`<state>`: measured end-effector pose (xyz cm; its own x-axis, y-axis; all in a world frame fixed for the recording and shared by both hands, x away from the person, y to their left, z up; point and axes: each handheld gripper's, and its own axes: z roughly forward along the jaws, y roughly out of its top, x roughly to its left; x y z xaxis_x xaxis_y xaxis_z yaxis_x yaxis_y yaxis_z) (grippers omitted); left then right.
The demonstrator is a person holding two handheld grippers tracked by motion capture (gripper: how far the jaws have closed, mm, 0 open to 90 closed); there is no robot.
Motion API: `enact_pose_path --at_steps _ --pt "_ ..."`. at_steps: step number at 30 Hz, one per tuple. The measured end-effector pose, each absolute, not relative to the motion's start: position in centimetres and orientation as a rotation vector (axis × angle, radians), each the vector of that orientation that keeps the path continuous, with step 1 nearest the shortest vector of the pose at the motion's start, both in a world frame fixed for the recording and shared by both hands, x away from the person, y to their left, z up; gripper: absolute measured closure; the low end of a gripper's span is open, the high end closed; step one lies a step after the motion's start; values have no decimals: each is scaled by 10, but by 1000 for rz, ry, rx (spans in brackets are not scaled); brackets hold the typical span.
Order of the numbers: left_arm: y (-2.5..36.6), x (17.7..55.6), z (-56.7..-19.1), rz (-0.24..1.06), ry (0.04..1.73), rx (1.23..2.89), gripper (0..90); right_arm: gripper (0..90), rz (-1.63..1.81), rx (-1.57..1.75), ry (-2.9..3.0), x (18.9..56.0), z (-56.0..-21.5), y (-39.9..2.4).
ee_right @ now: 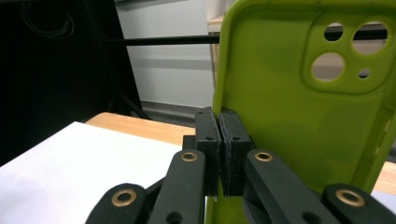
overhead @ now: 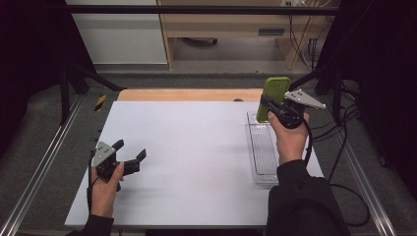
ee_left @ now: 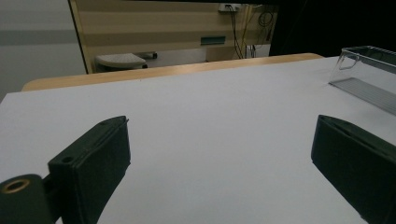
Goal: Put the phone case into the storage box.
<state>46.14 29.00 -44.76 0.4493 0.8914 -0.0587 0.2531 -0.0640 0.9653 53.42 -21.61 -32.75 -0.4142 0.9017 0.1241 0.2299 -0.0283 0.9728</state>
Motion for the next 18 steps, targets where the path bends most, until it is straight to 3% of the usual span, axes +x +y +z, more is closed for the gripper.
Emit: enact_pose_path --at_steps 18 --pt "292 463 -452 679 1041 1563 41 881 1419 1213 1628 542 -335 -214"
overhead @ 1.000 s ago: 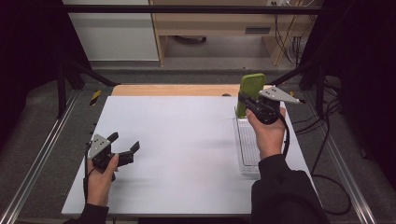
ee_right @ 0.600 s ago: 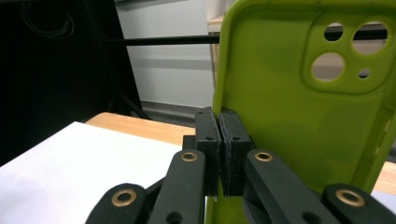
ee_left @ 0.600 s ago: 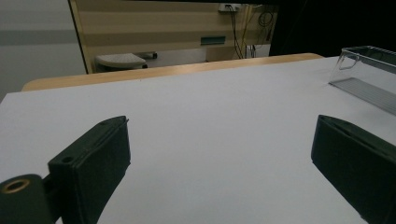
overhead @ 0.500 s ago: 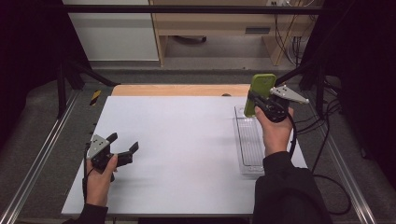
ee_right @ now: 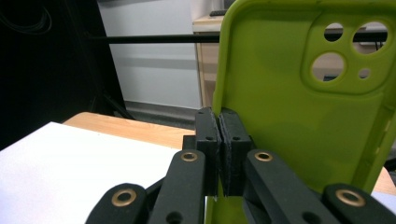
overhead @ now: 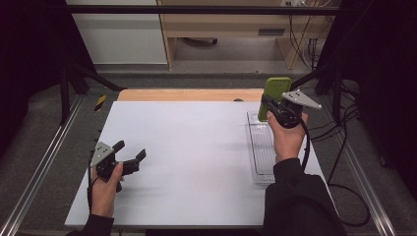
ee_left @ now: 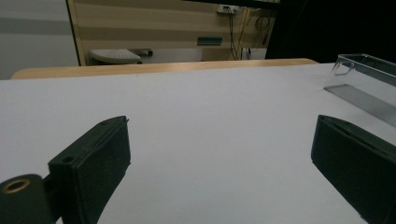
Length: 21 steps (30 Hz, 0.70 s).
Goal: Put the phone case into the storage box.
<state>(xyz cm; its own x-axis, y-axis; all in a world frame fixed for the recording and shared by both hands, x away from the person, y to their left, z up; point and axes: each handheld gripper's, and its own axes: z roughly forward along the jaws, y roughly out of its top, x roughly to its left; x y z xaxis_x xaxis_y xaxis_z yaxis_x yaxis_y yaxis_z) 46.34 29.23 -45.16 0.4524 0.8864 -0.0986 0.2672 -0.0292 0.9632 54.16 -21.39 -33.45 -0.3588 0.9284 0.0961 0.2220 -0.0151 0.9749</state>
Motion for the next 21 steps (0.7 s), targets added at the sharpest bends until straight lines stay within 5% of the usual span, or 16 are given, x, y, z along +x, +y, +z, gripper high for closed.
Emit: enact_pose_path --at_steps 21 --pt "290 463 -450 681 1033 1568 43 881 1384 1297 1655 565 -355 -214"
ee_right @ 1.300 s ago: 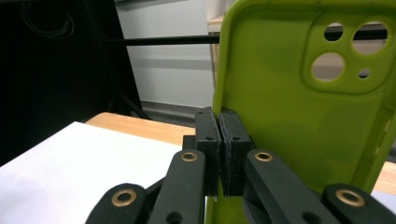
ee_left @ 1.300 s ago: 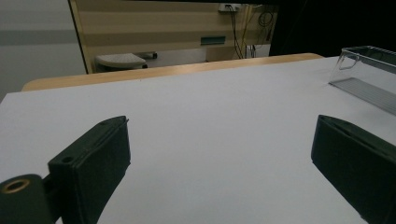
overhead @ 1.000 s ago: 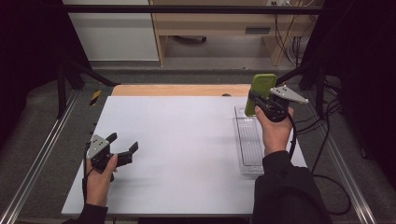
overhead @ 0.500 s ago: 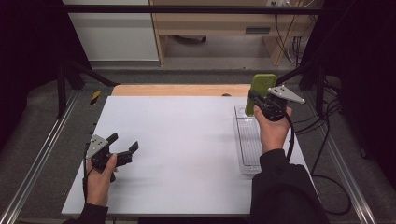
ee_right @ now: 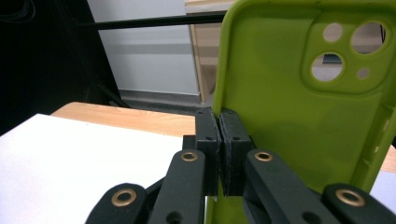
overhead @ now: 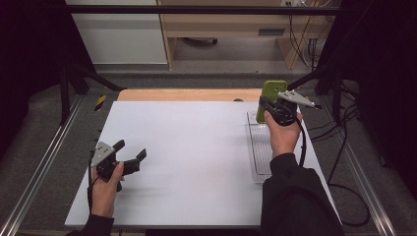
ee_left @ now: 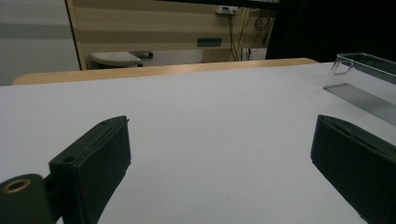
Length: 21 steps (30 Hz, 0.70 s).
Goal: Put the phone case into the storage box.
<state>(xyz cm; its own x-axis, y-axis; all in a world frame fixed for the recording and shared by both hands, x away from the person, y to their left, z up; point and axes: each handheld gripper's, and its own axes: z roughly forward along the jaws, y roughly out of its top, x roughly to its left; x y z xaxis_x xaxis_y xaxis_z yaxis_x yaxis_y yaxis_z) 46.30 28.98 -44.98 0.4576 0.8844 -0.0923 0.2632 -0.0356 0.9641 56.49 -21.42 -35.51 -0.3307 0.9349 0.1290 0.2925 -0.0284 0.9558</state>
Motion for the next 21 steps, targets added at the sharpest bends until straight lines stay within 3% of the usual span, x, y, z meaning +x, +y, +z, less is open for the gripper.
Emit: enact_pose_path --at_steps 21 --pt "286 461 -445 702 1011 1568 43 881 1340 1317 1675 578 -367 -205"
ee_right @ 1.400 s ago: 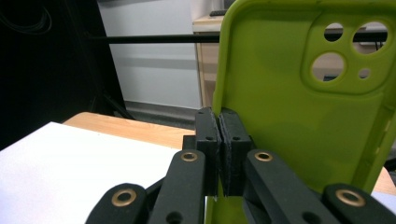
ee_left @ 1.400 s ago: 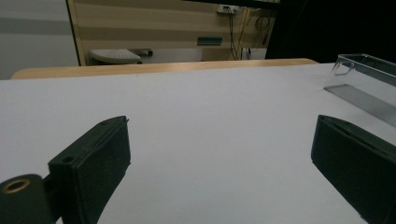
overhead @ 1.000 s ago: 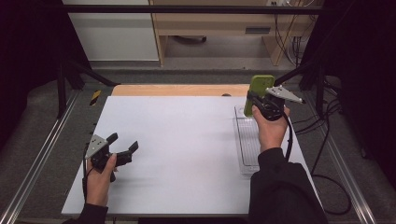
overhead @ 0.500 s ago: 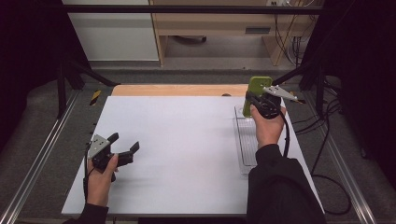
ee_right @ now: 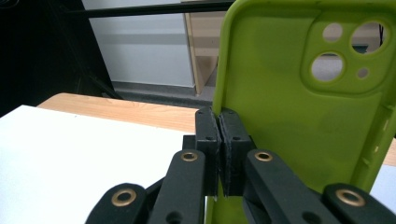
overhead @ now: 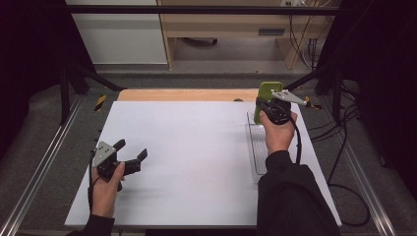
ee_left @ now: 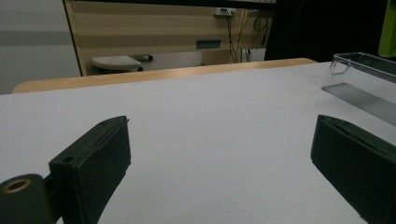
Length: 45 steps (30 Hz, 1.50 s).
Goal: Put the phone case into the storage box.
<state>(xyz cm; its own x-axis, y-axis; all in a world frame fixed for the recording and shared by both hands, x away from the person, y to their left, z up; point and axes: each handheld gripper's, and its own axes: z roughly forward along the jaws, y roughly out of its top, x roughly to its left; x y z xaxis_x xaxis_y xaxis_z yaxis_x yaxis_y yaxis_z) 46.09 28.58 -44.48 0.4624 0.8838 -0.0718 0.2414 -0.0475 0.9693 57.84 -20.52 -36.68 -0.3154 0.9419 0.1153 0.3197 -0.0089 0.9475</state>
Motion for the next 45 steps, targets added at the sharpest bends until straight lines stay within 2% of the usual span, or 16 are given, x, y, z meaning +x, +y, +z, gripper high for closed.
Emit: enact_pose_path --at_steps 45 --pt "289 462 -443 700 1015 1554 43 881 1256 1372 1721 597 -395 -194"
